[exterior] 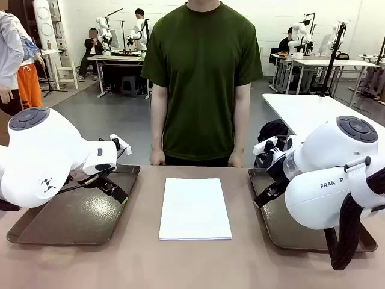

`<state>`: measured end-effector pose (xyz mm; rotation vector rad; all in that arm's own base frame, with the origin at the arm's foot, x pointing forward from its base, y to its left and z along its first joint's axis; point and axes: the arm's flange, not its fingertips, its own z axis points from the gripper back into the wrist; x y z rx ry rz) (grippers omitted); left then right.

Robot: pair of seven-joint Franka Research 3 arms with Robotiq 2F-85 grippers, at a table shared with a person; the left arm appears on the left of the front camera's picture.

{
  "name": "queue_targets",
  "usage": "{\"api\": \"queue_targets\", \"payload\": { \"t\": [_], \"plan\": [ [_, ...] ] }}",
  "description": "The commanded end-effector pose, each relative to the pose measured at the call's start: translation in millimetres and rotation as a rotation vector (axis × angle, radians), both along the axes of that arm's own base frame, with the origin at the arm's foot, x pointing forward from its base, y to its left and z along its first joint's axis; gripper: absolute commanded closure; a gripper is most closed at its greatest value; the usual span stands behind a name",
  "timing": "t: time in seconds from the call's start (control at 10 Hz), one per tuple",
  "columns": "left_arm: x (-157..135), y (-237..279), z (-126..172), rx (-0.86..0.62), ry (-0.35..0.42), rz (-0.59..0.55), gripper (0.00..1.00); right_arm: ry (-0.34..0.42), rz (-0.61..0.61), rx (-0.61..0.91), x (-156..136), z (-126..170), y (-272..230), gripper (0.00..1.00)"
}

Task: Sort the A4 documents.
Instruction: Receive the A4 Paper.

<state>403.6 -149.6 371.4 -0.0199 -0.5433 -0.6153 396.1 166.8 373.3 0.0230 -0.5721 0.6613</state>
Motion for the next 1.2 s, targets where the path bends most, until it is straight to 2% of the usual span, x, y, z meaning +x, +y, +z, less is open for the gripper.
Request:
{"api": "queue_targets", "payload": {
  "t": [0.0, 1.1],
  "plan": [
    [0.0, -0.1, 0.0, 0.000, 0.000, 0.000, 0.00, 0.000, 0.000, 0.000, 0.0, 0.0, 0.0, 0.00],
    [0.0, -0.1, 0.0, 0.000, 0.000, 0.000, 0.00, 0.000, 0.000, 0.000, 0.0, 0.0, 0.0, 0.00]
  ]
}}
